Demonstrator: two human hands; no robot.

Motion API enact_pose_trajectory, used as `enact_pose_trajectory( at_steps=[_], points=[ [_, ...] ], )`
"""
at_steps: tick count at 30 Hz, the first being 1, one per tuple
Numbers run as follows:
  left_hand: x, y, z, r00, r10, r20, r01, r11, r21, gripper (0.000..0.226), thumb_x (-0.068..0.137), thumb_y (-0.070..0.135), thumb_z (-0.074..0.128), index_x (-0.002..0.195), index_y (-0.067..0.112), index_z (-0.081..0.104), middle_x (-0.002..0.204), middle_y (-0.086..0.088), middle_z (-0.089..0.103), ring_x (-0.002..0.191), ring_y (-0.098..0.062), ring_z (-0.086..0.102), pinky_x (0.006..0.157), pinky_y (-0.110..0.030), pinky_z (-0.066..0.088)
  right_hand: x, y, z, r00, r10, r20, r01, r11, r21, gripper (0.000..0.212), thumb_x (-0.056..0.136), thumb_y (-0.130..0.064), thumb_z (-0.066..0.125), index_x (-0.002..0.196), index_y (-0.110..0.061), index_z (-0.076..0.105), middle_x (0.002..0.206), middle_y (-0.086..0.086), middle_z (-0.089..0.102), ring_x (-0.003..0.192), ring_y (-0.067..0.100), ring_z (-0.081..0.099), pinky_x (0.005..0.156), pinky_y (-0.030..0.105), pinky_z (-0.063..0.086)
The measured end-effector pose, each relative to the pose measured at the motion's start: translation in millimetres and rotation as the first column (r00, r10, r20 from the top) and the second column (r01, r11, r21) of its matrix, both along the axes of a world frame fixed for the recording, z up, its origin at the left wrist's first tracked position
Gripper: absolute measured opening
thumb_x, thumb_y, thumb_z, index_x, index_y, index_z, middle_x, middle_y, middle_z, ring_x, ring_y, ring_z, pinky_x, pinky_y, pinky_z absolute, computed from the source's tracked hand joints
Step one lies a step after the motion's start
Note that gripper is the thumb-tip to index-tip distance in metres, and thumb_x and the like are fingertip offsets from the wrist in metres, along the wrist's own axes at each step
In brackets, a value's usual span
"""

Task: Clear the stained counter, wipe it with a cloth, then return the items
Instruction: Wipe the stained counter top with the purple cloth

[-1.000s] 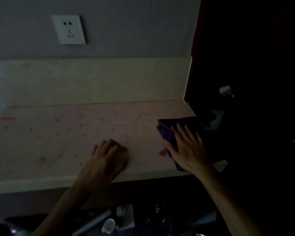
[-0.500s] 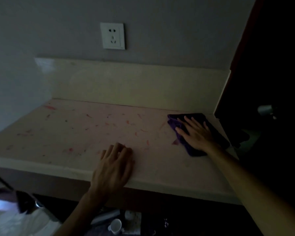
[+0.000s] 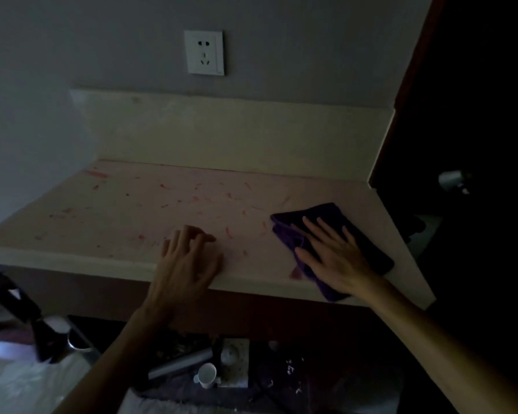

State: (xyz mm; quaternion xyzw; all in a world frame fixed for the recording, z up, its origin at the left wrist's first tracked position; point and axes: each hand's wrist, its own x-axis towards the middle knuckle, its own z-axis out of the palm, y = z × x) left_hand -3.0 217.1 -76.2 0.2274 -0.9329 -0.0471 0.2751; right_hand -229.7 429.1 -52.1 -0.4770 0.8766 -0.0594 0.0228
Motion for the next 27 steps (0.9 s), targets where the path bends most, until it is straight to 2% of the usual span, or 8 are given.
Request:
enact_pose_trajectory(
  at_steps=[4, 8, 12, 18, 23, 27],
  points=[
    [19.8, -31.3, -3.7, 1.000, 0.014, 0.010, -0.013, 0.999, -0.051, 0.054, 0.093, 0.056, 0.041, 0.115, 0.013, 0.065, 0.117, -0.009, 0.053, 0.104, -0.034, 0.057, 0.087, -0.043, 0.041, 28.8, 16.3, 2.6, 0.999, 0.034, 0.005, -0.034, 0.999, -0.019, 0.062, 0.088, -0.070, 0.000, 0.148, -0.053, -0.003, 0.161, -0.022, -0.007, 0.149, 0.004, -0.007, 0.121, 0.050, 0.000],
    [14.4, -41.7, -1.9, 0.998, 0.057, 0.005, -0.057, 0.998, 0.003, 0.055, 0.090, 0.057, 0.042, 0.116, 0.013, 0.063, 0.117, -0.008, 0.052, 0.106, -0.033, 0.055, 0.088, -0.045, 0.045, 1.1, -5.7, 10.7, 0.997, 0.059, 0.044, -0.058, 0.998, -0.025, 0.068, 0.085, -0.075, 0.003, 0.149, -0.051, 0.009, 0.160, -0.023, 0.000, 0.149, 0.003, -0.002, 0.122, 0.046, 0.002],
    [6.3, -43.8, -1.2, 0.995, 0.078, 0.056, -0.073, 0.994, -0.080, 0.048, 0.093, 0.053, 0.041, 0.110, 0.014, 0.063, 0.110, -0.008, 0.056, 0.096, -0.034, 0.056, 0.080, -0.044, 0.045, -61.2, -69.5, 5.2, 0.998, 0.041, 0.049, -0.041, 0.999, -0.002, 0.074, 0.081, -0.079, 0.003, 0.149, -0.051, 0.009, 0.162, -0.019, 0.002, 0.150, 0.006, 0.001, 0.122, 0.046, 0.002],
    [6.2, -43.6, -3.0, 0.995, 0.088, 0.052, -0.079, 0.985, -0.153, 0.042, 0.093, 0.046, 0.043, 0.108, 0.013, 0.065, 0.105, -0.008, 0.058, 0.088, -0.029, 0.054, 0.075, -0.040, 0.037, -112.8, -165.3, 4.8, 0.998, -0.057, 0.020, 0.056, 0.998, 0.034, 0.069, 0.088, -0.075, 0.009, 0.151, -0.046, 0.010, 0.163, -0.013, 0.004, 0.151, 0.013, 0.005, 0.121, 0.049, 0.004],
    [9.4, -40.3, 0.4, 0.994, 0.075, 0.076, -0.063, 0.985, -0.159, 0.042, 0.096, 0.045, 0.038, 0.107, 0.014, 0.065, 0.105, -0.008, 0.058, 0.089, -0.031, 0.055, 0.076, -0.041, 0.040, -81.7, -152.5, 7.0, 0.996, -0.088, 0.019, 0.088, 0.995, 0.042, 0.067, 0.093, -0.067, 0.012, 0.153, -0.039, 0.008, 0.164, -0.011, 0.002, 0.151, 0.013, 0.002, 0.121, 0.049, 0.001],
    [12.6, -43.1, 0.6, 0.992, 0.035, 0.124, -0.016, 0.989, -0.149, 0.045, 0.098, 0.046, 0.036, 0.112, 0.015, 0.066, 0.110, -0.007, 0.059, 0.092, -0.028, 0.057, 0.077, -0.040, 0.040, -9.7, -105.7, 6.8, 0.999, 0.030, 0.018, -0.030, 0.999, 0.027, 0.062, 0.094, -0.066, 0.011, 0.152, -0.044, 0.003, 0.163, -0.013, -0.002, 0.151, 0.012, -0.002, 0.121, 0.049, 0.001]
  ],
)
